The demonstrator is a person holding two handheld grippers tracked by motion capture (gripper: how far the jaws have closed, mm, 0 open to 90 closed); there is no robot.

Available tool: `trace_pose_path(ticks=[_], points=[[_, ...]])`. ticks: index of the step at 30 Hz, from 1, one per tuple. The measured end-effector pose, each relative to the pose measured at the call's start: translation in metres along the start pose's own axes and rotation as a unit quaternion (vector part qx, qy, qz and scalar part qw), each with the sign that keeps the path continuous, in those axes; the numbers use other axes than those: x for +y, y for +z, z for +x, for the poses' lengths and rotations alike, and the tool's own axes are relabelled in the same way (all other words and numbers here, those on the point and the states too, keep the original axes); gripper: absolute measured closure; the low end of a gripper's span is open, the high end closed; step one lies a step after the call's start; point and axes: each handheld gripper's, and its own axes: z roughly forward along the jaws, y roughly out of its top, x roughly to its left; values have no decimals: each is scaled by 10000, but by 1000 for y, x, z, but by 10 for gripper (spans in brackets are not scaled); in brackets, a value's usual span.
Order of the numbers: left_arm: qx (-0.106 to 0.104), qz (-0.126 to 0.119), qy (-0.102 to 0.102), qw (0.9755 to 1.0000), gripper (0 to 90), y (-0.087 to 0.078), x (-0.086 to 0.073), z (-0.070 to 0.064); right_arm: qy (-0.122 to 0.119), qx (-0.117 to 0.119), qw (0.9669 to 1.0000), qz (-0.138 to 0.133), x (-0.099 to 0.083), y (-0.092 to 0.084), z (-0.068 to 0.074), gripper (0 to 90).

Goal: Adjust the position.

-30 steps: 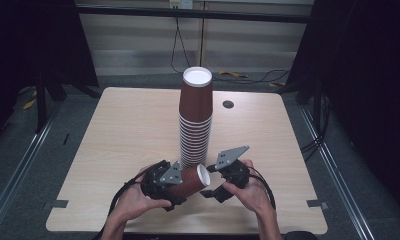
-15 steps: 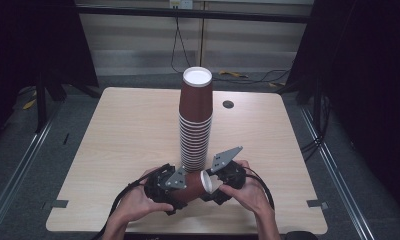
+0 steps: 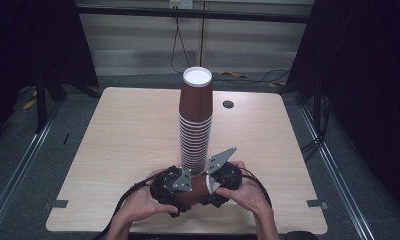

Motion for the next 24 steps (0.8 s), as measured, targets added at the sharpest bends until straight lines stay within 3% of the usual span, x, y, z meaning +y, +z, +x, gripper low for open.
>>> trace_pose_path(ticks=[11, 24], points=[[-94, -17, 85, 9999, 130, -1, 0, -2, -65, 186, 9997, -125, 1, -3, 0, 201], [-261, -416, 74, 9988, 98, -4, -7, 2, -11, 292, 9994, -171, 4, -8, 0, 220]])
